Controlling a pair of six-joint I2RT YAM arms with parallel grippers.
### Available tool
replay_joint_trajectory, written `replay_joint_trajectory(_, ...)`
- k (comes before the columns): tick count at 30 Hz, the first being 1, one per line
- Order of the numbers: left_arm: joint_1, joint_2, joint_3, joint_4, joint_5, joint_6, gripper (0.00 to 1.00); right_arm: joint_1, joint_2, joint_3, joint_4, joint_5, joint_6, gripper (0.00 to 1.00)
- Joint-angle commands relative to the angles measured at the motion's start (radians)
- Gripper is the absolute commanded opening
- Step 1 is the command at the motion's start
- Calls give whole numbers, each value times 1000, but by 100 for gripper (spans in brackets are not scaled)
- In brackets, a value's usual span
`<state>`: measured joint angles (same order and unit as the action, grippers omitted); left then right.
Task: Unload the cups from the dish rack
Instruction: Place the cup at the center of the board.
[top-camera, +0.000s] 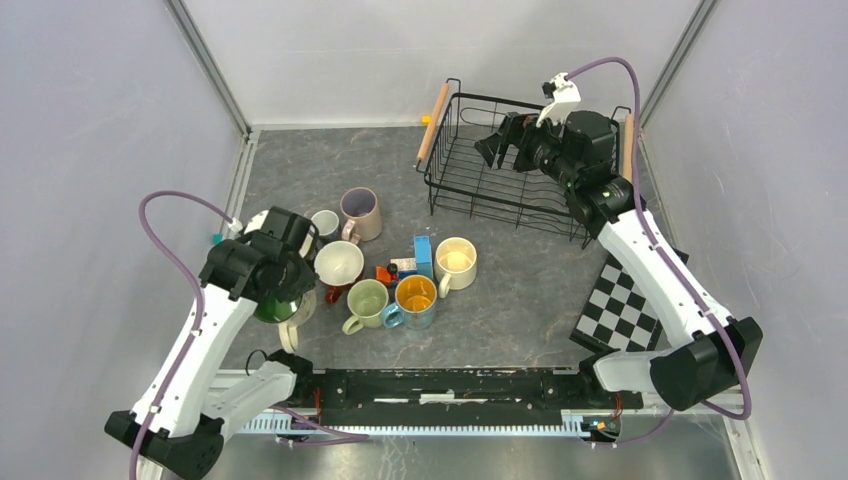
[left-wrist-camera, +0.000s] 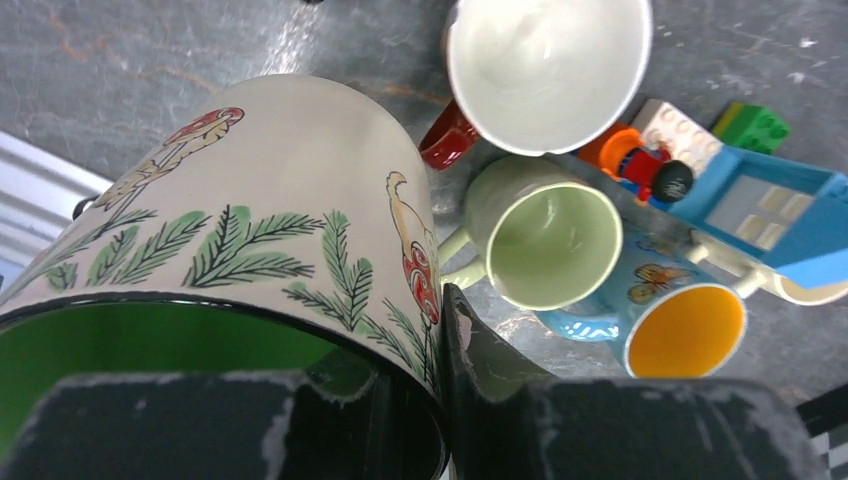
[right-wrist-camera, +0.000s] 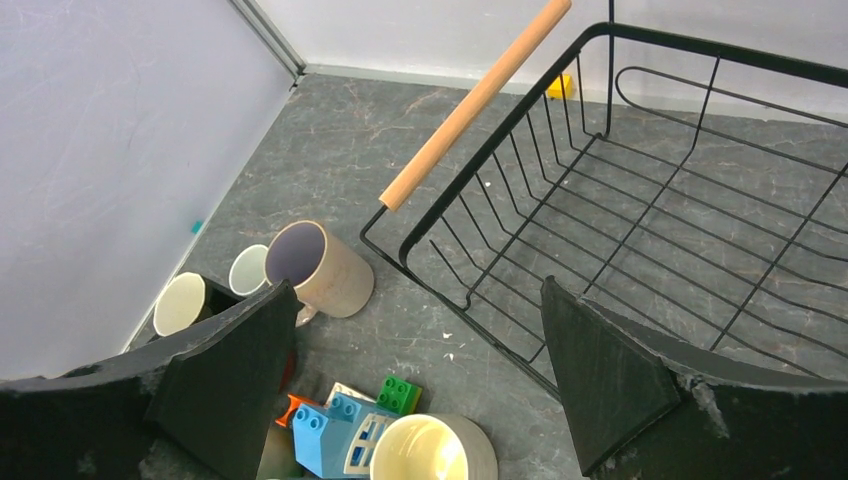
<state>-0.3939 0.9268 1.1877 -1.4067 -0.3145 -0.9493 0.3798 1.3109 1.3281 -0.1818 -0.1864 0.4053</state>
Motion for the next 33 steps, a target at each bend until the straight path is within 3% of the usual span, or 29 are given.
replay_joint_trajectory(1,5,-30,-60,55,-66,-101,2,7,-10,-19,37,-17,-13,98)
replay_joint_trajectory(8,41,-4,-154,149,-36,-112,2,7,-10,-25,39,-18,-20,98)
replay_joint_trajectory(20,204,60,-281,313,78,-127,2,8,1,-27,30,-23,-37,98)
replay_joint_trajectory(33,240,118,-385,444,80,-203,2,8,29,-17,30,-45,-47,98)
